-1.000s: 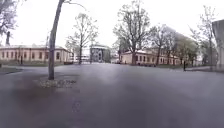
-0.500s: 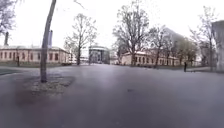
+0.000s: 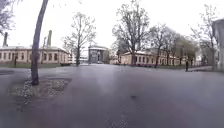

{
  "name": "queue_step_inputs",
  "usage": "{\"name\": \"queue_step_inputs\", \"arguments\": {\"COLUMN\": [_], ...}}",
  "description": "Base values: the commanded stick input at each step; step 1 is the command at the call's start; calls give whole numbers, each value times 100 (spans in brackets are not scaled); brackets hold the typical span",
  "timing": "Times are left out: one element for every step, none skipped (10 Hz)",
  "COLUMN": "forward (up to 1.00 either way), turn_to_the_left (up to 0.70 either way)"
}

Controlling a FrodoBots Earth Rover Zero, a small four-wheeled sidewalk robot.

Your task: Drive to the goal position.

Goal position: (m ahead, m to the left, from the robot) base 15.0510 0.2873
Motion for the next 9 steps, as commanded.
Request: {"name": "queue_step_inputs", "arguments": {"forward": [85,85,85,85,85,85,85,85,85], "turn_to_the_left": [0,0,0,0,0,0,0,0,0]}}
